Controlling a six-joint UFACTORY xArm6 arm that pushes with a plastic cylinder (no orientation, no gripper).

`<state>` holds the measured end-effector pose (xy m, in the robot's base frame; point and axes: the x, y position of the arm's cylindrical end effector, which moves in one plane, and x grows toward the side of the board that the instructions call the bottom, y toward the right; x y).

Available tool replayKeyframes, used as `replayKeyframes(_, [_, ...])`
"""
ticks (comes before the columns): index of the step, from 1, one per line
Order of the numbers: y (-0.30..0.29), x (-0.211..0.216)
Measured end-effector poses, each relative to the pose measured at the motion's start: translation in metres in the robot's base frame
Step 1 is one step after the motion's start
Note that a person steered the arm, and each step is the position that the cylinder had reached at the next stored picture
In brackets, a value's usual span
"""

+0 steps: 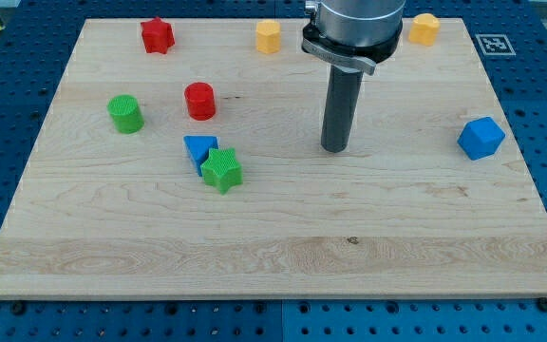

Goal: Place blue triangle bottom left of the board

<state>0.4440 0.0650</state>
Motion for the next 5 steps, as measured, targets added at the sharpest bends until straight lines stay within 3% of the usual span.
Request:
replayKeyframes(3, [-0.112,0.005])
replayKeyframes(5, [-0.149,0.004])
